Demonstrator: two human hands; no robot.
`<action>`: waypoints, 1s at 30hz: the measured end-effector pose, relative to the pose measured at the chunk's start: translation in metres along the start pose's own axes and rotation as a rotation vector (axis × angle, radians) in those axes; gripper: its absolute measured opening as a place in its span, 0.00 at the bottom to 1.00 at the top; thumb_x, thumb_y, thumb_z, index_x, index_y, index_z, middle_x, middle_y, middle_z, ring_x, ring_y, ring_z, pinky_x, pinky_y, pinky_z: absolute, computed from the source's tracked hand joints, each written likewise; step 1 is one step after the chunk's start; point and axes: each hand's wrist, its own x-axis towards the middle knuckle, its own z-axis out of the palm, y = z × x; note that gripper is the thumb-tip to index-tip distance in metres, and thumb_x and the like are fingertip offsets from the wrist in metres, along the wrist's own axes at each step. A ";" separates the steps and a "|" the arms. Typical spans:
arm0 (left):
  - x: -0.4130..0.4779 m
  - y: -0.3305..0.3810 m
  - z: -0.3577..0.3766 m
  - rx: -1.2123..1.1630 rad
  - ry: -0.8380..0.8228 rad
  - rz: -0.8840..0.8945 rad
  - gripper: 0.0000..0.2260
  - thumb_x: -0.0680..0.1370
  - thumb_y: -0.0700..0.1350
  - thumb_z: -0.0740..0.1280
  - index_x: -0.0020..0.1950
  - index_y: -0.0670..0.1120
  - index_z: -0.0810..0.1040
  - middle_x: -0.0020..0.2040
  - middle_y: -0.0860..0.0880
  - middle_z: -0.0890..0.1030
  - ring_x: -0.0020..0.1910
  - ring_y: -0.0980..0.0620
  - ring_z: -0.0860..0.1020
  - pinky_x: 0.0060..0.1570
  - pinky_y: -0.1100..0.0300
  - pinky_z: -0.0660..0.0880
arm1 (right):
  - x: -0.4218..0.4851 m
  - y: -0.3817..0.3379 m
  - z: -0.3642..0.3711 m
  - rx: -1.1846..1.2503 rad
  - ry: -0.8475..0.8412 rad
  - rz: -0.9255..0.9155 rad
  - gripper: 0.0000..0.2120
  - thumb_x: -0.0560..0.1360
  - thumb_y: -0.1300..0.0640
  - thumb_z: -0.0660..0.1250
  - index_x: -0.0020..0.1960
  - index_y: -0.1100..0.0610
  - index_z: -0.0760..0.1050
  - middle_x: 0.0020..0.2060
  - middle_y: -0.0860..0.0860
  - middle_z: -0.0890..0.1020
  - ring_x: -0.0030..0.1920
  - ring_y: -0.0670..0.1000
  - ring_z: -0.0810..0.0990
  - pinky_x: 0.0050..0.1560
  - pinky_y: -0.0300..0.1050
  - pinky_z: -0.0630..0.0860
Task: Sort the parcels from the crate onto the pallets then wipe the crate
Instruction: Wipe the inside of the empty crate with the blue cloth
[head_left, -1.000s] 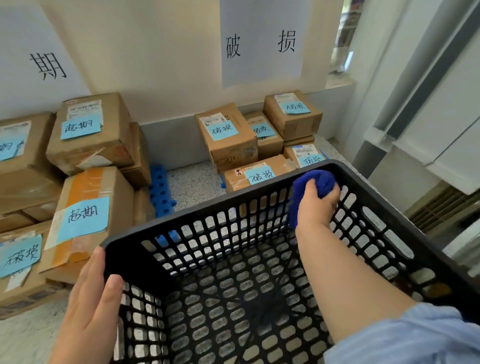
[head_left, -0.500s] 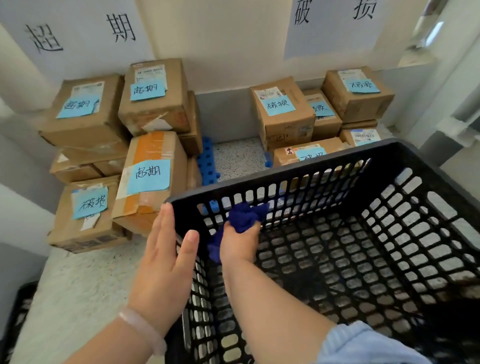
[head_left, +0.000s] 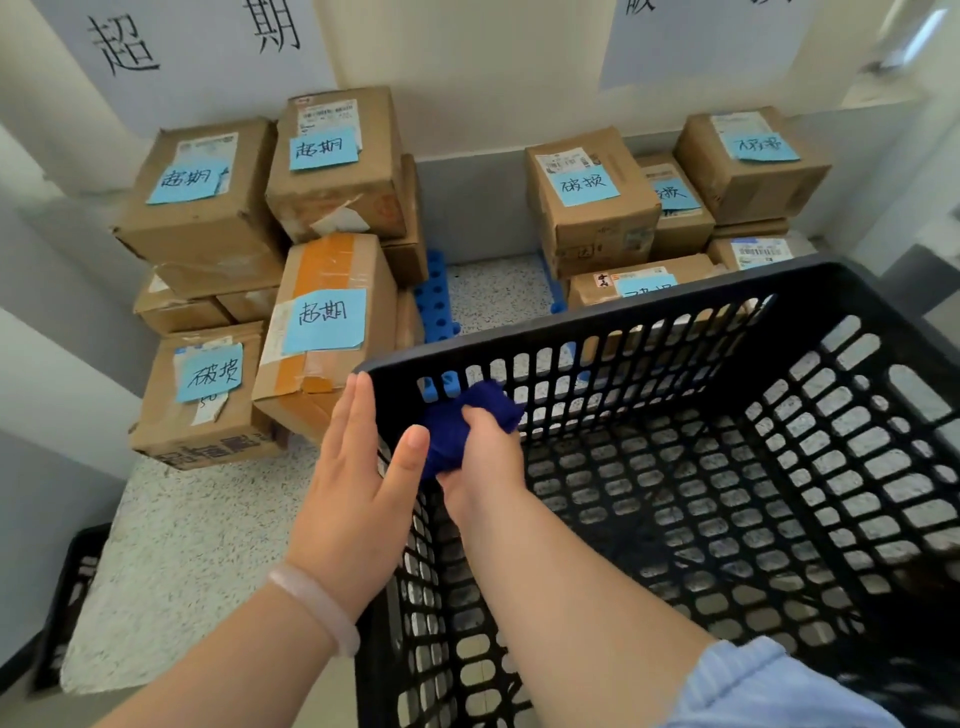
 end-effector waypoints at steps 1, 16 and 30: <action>-0.001 0.000 -0.001 0.009 -0.002 -0.003 0.38 0.71 0.68 0.49 0.79 0.57 0.45 0.79 0.61 0.49 0.70 0.72 0.44 0.69 0.68 0.44 | 0.001 -0.008 -0.002 0.040 0.058 -0.016 0.21 0.77 0.61 0.66 0.66 0.47 0.69 0.58 0.55 0.79 0.56 0.59 0.80 0.56 0.58 0.78; 0.001 0.004 -0.001 0.159 -0.014 0.001 0.41 0.70 0.66 0.57 0.79 0.57 0.44 0.78 0.62 0.49 0.69 0.70 0.46 0.68 0.62 0.48 | 0.042 -0.219 -0.102 -0.066 0.586 -0.631 0.25 0.80 0.58 0.61 0.76 0.49 0.62 0.69 0.54 0.72 0.66 0.57 0.73 0.61 0.49 0.70; 0.000 0.010 -0.002 0.224 -0.033 -0.017 0.43 0.66 0.69 0.55 0.77 0.60 0.40 0.72 0.68 0.45 0.69 0.70 0.45 0.68 0.63 0.50 | 0.072 -0.076 -0.060 -0.370 0.601 -0.327 0.25 0.78 0.64 0.63 0.73 0.55 0.63 0.68 0.60 0.72 0.63 0.63 0.75 0.61 0.56 0.74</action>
